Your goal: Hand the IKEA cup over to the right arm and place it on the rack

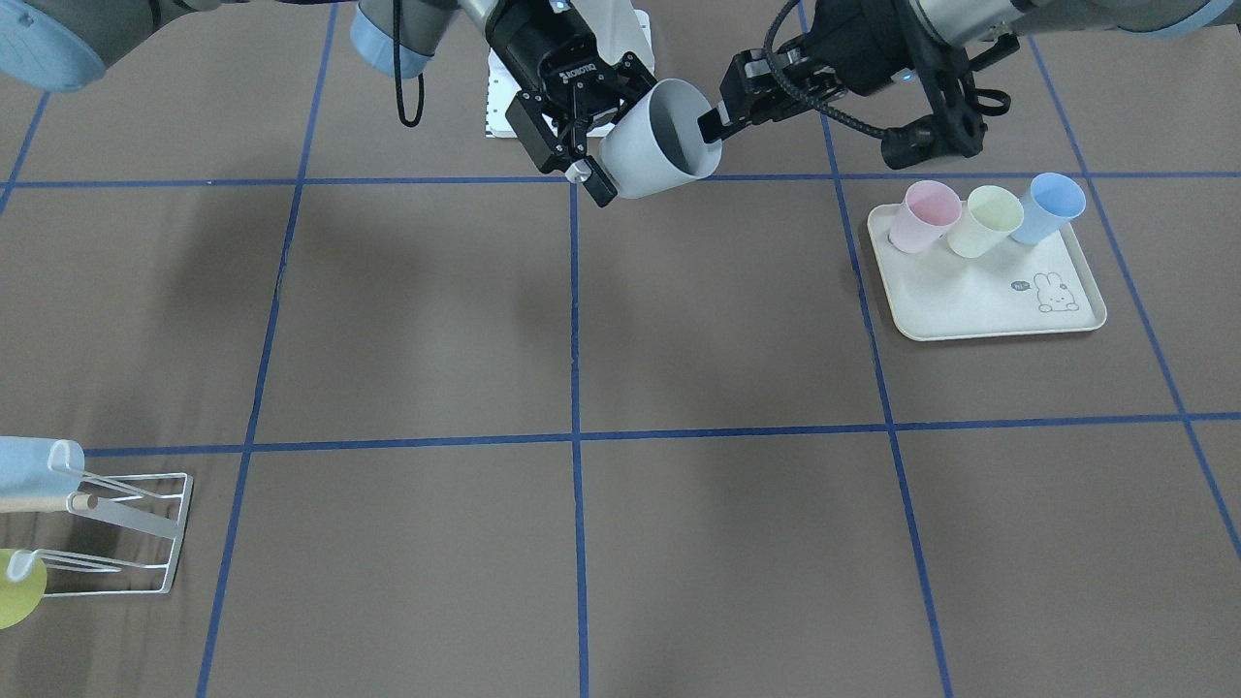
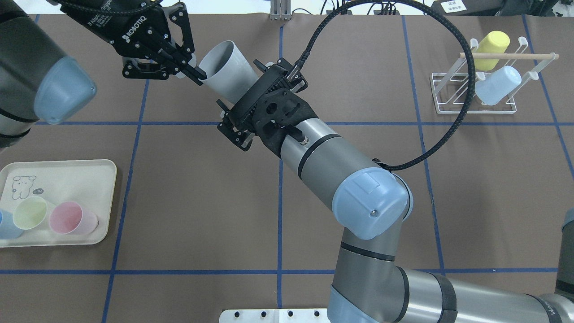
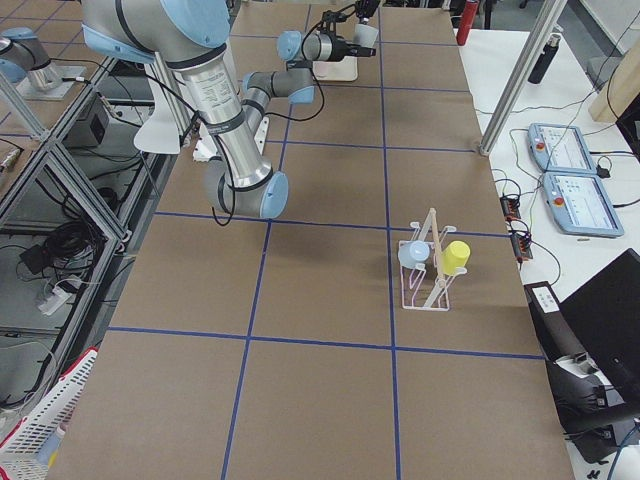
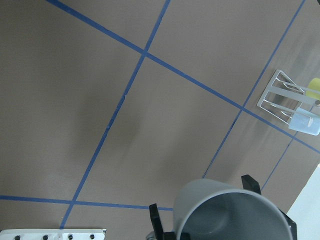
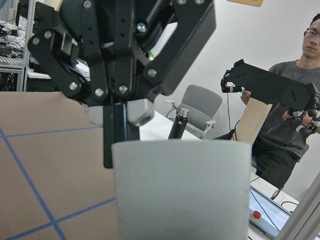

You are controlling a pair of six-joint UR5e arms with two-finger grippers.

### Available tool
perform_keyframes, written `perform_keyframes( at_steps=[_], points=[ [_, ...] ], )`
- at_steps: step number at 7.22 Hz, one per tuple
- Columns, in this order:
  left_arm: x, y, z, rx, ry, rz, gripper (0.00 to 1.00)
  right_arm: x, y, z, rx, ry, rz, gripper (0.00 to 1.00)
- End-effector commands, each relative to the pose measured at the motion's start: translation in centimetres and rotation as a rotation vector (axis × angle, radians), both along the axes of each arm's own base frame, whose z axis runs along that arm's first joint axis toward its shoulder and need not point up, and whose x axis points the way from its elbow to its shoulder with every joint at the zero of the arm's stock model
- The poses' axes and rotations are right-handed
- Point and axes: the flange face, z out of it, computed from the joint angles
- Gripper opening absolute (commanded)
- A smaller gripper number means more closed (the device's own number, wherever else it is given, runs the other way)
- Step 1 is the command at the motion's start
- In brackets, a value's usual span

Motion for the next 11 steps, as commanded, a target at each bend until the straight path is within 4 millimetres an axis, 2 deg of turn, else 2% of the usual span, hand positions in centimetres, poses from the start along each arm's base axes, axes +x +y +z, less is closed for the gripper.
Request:
perform_keyframes(
  at_steps=[1, 3, 5, 6, 7, 8, 9, 10, 11],
  points=[
    [0.0, 0.0, 0.0, 0.0, 0.0, 0.001, 0.0, -0.1, 0.1, 0.1, -0.002, 0.001, 0.011, 0.91],
    [0.0, 0.0, 0.0, 0.0, 0.0, 0.001, 0.0, -0.1, 0.1, 0.0, -0.005, 0.0, 0.023, 0.82],
    [0.1, 0.0, 0.0, 0.0, 0.0, 0.001, 0.0, -0.2, 0.2, 0.0, -0.006, 0.002, 0.026, 0.78],
    [0.0, 0.1, 0.0, 0.0, 0.0, 0.0, 0.0, -0.4, 0.4, 0.1, 0.008, 0.024, 0.025, 0.68],
    [0.1, 0.1, 0.0, 0.002, 0.0, 0.001, 0.47, -0.8, 0.9, 0.1, 0.03, 0.052, 0.029, 0.55],
    [0.0, 0.1, 0.0, 0.002, 0.0, 0.0, 0.56, -0.8, 1.0, 0.1, 0.031, 0.055, 0.026, 0.47],
    [-0.1, 0.2, -0.3, 0.008, 0.004, 0.0, 1.0, -0.8, 1.0, 0.1, 0.03, 0.055, 0.028, 0.45],
    [-0.1, 0.2, -0.3, 0.011, 0.004, 0.0, 1.0, -0.8, 1.1, 0.0, 0.031, 0.052, 0.026, 0.45],
    [-1.1, -0.1, -0.9, 0.021, 0.011, -0.015, 1.0, -0.8, 1.2, 0.1, 0.032, 0.05, 0.023, 0.45]
  ],
)
